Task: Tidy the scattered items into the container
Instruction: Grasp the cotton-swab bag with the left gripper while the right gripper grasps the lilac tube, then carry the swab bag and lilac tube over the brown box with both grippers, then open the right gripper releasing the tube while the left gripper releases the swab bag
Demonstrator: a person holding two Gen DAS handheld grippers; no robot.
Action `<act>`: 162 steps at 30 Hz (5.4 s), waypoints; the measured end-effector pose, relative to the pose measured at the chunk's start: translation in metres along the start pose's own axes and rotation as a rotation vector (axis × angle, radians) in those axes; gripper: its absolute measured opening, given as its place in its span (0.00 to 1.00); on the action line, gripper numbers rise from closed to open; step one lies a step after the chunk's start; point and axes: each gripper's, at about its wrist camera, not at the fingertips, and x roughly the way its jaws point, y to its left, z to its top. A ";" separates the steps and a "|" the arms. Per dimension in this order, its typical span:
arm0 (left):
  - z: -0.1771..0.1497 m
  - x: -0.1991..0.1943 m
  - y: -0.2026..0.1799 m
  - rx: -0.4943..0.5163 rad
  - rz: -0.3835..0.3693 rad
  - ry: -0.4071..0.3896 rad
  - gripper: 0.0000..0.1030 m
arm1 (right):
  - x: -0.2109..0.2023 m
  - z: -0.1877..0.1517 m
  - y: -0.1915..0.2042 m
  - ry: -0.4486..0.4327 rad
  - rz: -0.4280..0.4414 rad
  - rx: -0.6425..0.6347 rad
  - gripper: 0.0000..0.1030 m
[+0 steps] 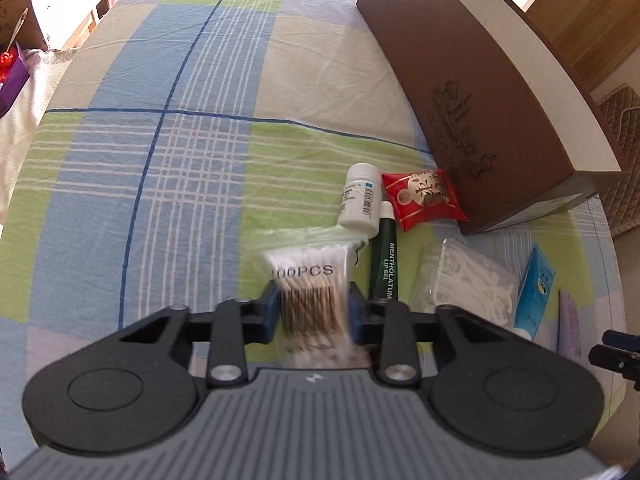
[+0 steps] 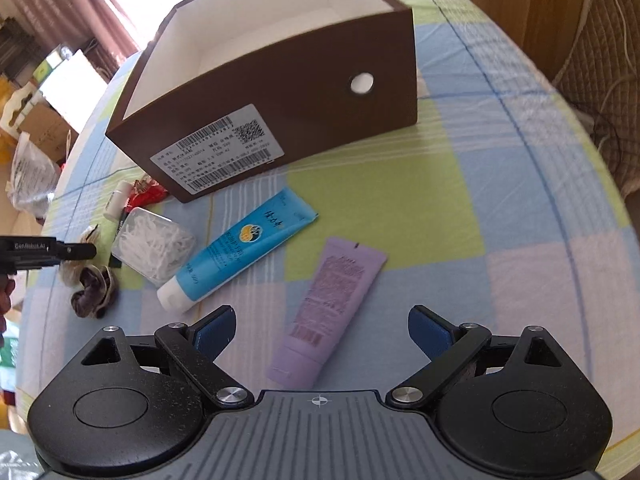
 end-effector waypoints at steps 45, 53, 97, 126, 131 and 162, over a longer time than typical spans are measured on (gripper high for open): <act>0.011 -0.073 -0.104 0.407 0.006 -0.157 0.22 | -0.052 0.029 0.025 -0.067 0.089 -0.253 0.32; 0.017 -0.080 -0.119 0.446 -0.001 -0.182 0.22 | -0.061 0.047 0.022 -0.104 0.129 -0.232 0.32; 0.109 -0.016 -0.228 0.792 -0.071 -0.143 0.22 | -0.007 0.198 0.015 -0.113 0.119 -0.494 0.32; 0.124 0.081 -0.234 0.700 -0.022 0.110 0.22 | 0.072 0.199 0.014 0.119 0.026 -0.777 0.32; 0.127 0.093 -0.237 0.689 -0.005 0.148 0.22 | 0.075 0.203 0.018 0.138 0.016 -0.813 0.32; 0.135 0.111 -0.233 0.705 0.024 0.217 0.56 | 0.065 0.213 0.034 0.132 -0.028 -0.938 0.64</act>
